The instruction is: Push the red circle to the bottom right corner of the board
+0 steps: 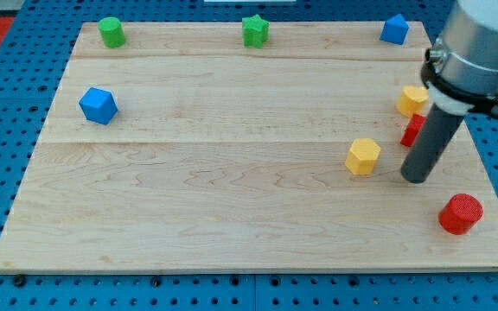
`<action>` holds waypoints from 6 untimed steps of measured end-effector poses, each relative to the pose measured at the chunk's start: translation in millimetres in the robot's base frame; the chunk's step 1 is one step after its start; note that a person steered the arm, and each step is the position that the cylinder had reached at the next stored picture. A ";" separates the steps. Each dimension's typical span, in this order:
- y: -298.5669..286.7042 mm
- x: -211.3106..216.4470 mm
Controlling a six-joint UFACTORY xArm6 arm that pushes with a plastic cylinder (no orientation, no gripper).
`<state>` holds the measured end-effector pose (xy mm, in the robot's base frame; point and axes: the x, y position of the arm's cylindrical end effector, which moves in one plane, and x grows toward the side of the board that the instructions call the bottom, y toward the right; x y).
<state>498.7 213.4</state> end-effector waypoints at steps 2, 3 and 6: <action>36.5 29.8; 36.1 45.5; -11.9 51.8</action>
